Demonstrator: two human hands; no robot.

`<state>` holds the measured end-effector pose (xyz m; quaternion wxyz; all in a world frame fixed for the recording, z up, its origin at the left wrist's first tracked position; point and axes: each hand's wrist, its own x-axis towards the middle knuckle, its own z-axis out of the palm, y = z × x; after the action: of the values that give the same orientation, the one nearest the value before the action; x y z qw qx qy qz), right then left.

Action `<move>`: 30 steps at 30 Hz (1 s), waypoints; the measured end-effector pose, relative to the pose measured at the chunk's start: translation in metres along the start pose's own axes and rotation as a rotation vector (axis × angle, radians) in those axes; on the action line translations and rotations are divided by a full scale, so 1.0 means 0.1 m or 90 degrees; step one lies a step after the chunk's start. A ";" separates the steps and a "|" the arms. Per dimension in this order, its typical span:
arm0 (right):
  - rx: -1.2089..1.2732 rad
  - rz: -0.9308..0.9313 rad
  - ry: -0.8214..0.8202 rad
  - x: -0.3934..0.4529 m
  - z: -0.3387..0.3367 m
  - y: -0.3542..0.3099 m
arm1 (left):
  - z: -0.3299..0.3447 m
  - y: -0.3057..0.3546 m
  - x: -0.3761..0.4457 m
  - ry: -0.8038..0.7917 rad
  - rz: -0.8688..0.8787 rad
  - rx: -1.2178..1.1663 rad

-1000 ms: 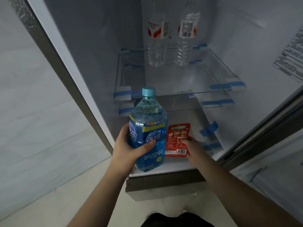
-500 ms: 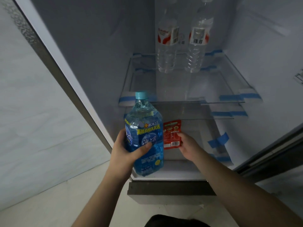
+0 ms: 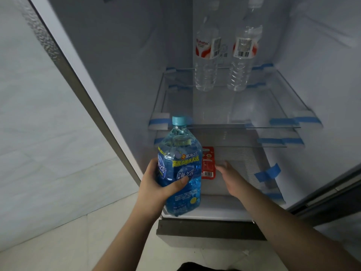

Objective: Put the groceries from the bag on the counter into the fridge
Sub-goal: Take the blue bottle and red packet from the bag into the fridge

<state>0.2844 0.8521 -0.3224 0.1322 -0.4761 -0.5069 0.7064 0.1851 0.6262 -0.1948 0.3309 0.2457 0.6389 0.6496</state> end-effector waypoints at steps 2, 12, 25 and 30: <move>-0.030 -0.024 -0.002 -0.10 -0.05 0.03 | -0.01 0.01 0.01 -0.007 0.003 0.003; -0.038 -0.261 -0.083 -1.23 -0.02 -0.54 | 0.12 0.16 0.18 -0.056 0.028 -0.023; -0.085 -0.485 -0.124 -1.67 -0.22 -1.18 | 0.62 0.67 0.58 -0.142 0.164 -0.062; -0.101 -0.544 -0.089 -1.64 -0.24 -1.40 | 0.73 0.95 0.77 -0.165 0.204 -0.031</move>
<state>0.3465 0.8200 -0.1168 0.3408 -0.1837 -0.7187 0.5776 0.1776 0.7359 -0.1039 0.3086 0.4177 0.5278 0.6721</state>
